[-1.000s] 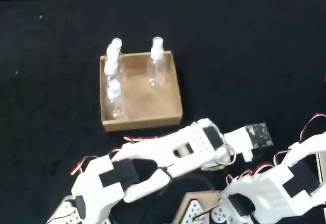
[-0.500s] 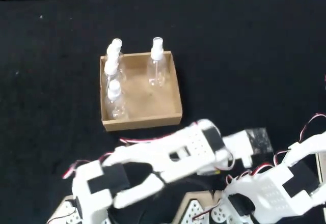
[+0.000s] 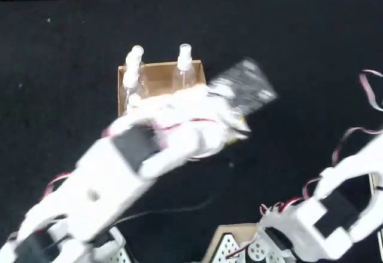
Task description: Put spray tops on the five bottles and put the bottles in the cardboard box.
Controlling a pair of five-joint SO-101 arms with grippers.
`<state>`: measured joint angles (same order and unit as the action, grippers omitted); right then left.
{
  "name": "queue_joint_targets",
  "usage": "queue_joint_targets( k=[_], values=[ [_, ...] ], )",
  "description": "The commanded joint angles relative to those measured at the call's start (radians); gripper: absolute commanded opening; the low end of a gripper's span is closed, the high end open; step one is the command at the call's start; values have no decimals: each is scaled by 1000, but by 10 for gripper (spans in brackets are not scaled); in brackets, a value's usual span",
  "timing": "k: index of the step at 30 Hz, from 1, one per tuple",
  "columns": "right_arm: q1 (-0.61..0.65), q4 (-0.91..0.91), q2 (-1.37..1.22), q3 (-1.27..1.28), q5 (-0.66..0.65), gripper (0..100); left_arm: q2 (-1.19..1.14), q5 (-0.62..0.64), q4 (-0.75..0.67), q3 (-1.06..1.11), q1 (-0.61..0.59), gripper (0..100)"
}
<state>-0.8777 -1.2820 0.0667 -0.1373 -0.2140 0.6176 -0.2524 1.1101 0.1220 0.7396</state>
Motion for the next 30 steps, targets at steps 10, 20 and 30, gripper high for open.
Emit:
queue_joint_targets(
  k=[10,20,30],
  values=[
    [569,133,611,498,170,10,595,106,-364,140,-265,36],
    [1049,594,978,992,169,10,750,267,-611,367,-381,37],
    [1234,763,1110,1242,169,10,749,574,-971,627,-415,40]
  ],
)
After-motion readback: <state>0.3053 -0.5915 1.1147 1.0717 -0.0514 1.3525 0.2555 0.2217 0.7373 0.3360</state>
